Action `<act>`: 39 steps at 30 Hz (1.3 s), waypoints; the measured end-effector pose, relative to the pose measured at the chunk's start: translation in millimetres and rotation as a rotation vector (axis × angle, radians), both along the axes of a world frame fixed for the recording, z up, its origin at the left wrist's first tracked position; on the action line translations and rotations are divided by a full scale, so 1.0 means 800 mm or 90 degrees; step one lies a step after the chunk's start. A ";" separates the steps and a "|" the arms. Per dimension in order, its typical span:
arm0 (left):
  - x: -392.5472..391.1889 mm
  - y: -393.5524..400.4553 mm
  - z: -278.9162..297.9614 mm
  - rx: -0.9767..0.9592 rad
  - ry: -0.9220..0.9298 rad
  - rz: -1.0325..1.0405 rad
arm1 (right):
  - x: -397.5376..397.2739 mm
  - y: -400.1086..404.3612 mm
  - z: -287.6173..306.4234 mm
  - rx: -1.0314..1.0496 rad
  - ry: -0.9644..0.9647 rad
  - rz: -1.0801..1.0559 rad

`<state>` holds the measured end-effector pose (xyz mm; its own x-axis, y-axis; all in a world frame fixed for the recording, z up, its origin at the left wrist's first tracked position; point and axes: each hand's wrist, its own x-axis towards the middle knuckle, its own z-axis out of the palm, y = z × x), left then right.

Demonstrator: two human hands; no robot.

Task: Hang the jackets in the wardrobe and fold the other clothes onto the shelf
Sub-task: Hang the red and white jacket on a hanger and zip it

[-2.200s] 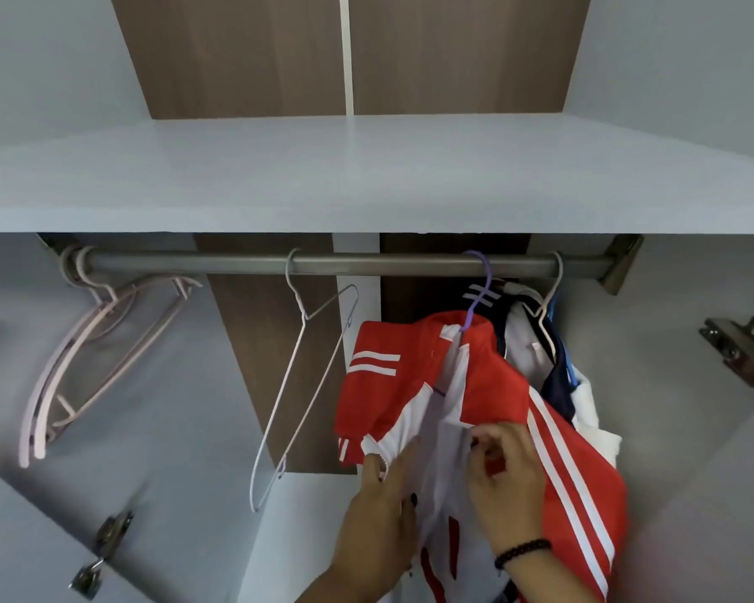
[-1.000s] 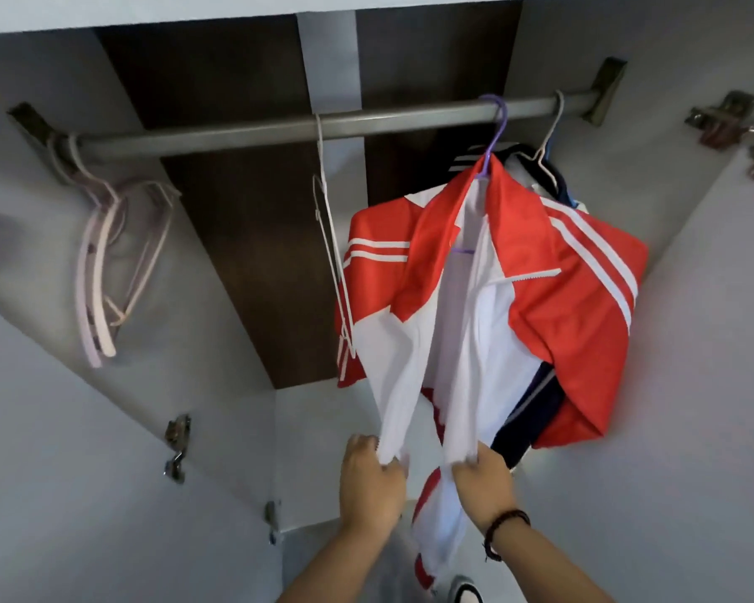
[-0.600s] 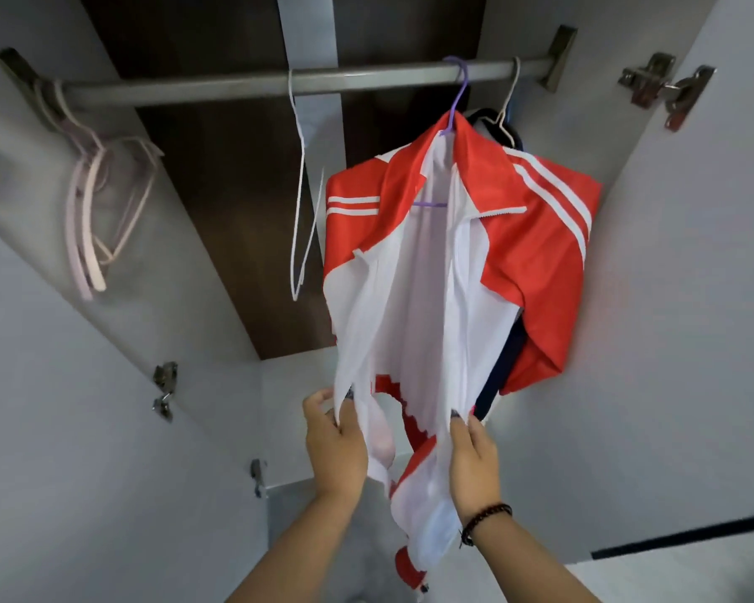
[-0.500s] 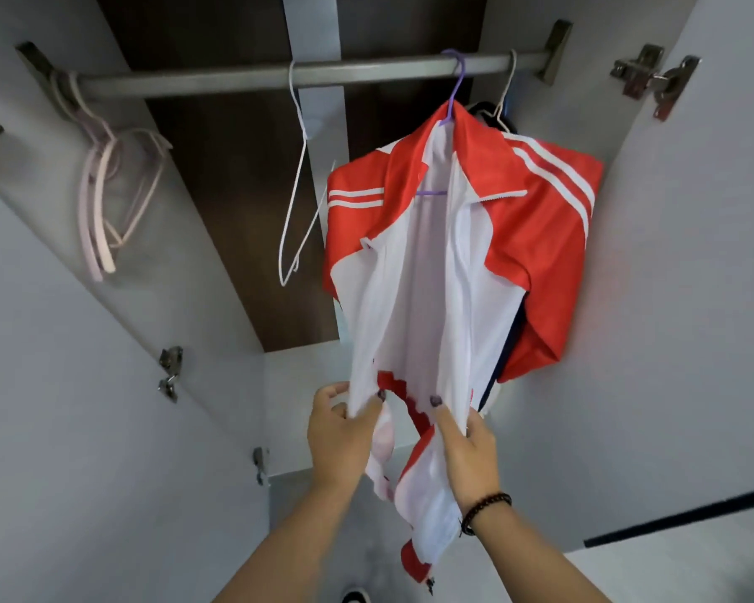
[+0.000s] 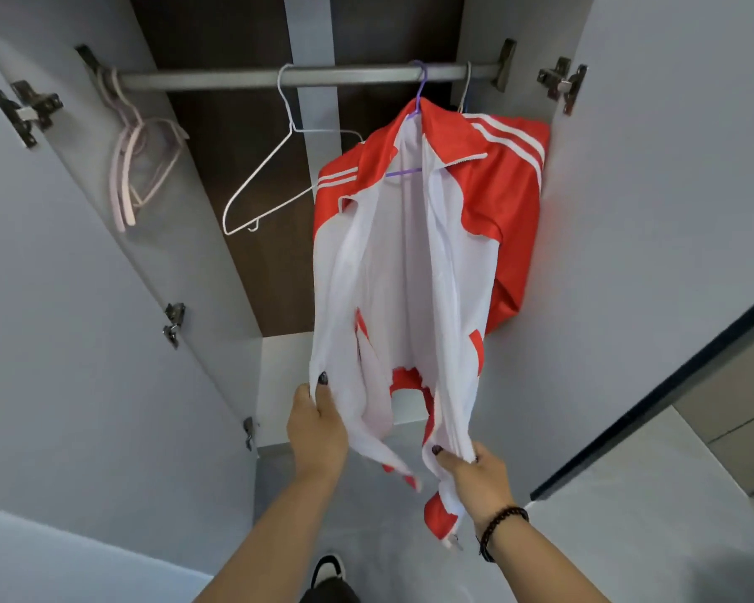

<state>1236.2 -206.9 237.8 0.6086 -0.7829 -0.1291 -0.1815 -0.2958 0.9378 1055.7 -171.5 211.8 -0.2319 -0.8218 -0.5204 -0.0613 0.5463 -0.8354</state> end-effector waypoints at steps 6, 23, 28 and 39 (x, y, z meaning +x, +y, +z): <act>-0.018 0.029 0.008 0.081 0.083 -0.087 | -0.023 0.053 -0.005 0.042 -0.018 0.003; 0.014 0.087 -0.025 0.132 0.238 0.113 | 0.002 0.114 -0.019 0.001 -0.125 -0.101; 0.017 0.100 -0.029 0.130 0.385 -0.021 | 0.015 0.122 -0.020 -0.088 -0.093 -0.129; 0.002 0.142 -0.040 0.191 0.858 -0.132 | -0.003 0.110 0.002 0.001 -0.429 -0.330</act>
<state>1238.1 -93.2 205.6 -0.2393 -0.6809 -0.6922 0.7341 -0.5935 0.3300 1053.5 -83.3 213.7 -0.2193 -0.6964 -0.6833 0.7078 0.3685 -0.6027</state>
